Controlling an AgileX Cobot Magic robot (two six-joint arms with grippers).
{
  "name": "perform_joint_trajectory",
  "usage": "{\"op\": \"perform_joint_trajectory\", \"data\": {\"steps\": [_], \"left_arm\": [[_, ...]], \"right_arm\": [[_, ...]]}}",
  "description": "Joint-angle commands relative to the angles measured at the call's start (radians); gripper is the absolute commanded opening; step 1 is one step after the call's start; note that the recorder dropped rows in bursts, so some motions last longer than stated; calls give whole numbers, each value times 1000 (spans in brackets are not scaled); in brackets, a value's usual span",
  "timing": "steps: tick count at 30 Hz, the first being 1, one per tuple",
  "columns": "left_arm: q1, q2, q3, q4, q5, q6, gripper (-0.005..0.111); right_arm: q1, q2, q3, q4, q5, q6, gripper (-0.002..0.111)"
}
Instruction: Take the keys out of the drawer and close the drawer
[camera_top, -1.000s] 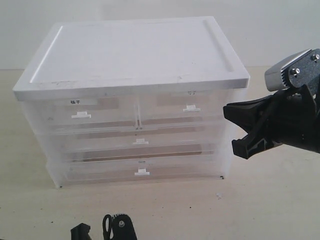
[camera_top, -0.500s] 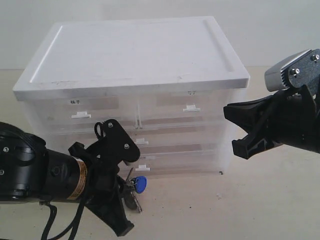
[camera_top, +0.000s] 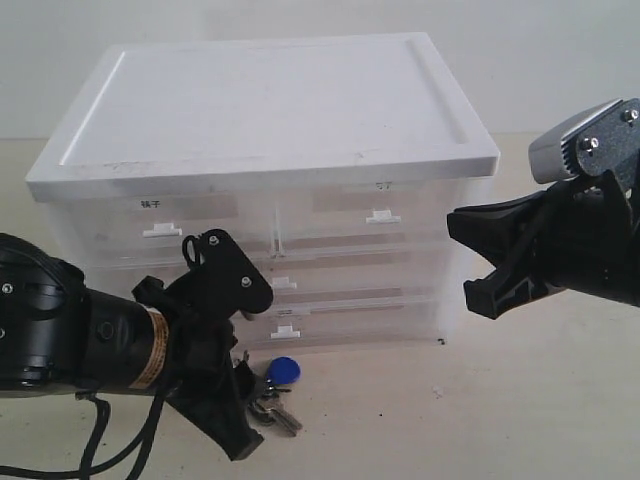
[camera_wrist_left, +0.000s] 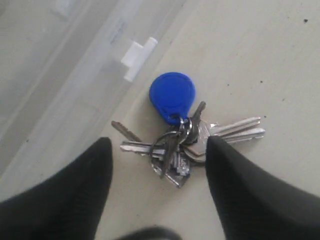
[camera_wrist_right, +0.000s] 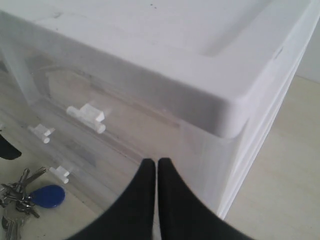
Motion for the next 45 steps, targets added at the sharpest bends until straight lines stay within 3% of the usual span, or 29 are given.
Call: {"op": "perform_joint_trajectory", "data": {"steps": [1,4,6,10,18,27,35,45], "left_arm": [[3,-3,7,-3,15,-19,50],[3,-31,29,-5,-1,-31,30],[3,-83,65,-5,-52,-31,5],[3,-283,164,-5,-202,-29,5],[3,-858,309,-8,-239,-66,5],[3,-1375,387,-58,-216,-66,5],[3,-1646,443,-60,-82,-158,5],[3,-1652,458,-60,-13,-225,5]], "right_arm": [[-8,-1,-3,1,1,-1,0],[-8,-1,-3,1,1,-1,0],[-8,-1,-3,1,-10,-1,0],[-8,-27,-3,1,-14,-19,0],[-8,-333,-3,-81,160,125,0],[-8,-640,107,-88,131,196,0],[-8,-880,229,-86,135,282,0],[-8,-995,288,-94,155,380,0]]}}
